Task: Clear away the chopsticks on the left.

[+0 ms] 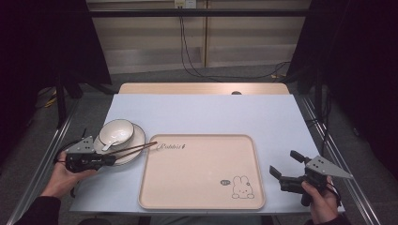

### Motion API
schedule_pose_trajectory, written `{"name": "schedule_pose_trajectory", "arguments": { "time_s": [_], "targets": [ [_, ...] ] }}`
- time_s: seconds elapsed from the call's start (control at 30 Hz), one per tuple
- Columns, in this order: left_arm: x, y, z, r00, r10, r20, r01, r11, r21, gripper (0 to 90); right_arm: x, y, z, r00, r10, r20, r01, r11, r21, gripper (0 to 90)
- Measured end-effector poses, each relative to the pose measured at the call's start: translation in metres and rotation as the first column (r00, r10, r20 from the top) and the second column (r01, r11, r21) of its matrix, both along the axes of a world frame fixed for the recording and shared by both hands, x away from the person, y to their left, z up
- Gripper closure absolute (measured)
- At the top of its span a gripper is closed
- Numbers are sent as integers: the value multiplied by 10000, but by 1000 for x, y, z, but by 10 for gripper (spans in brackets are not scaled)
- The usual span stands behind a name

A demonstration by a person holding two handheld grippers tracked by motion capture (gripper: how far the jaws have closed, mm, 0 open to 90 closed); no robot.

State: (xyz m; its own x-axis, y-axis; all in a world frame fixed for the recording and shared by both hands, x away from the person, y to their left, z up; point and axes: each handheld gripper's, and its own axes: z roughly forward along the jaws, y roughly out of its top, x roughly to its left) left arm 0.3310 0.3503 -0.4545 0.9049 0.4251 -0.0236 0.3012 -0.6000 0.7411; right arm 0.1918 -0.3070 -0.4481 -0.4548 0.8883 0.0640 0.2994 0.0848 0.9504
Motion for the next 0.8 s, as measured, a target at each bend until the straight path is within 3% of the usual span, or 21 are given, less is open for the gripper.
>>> {"name": "schedule_pose_trajectory", "arguments": {
  "time_s": [0.07, 0.23, 0.4, 0.63, 0.8],
  "targets": [
    [0, 0, 2, 9999, 15, -104, -13, 9999, 160, 845, 0, 0, 0, 10000, 5, -4, -5, 10000, -3, 27],
    [-1, -2, 3, 9992, 6, -394, -16, 9997, -259, 846, 0, 0, 0, 10000, -5, 5, 5, 10000, 11, 27],
    [-3, -3, 7, 9990, 127, -427, -142, 9993, -353, 848, 0, 0, 0, 10000, 0, 7, 0, 10000, 10, 27],
    [-8, -8, 11, 9966, 207, -792, -267, 9968, -752, 848, 0, 0, 0, 10000, 2, 14, -2, 10000, 18, 27],
    [-15, -14, 18, 9929, 535, -1060, -667, 9899, -1249, 848, 0, 0, 0, 10000, 11, 9, -11, 10000, 30, 27]
  ]
}}
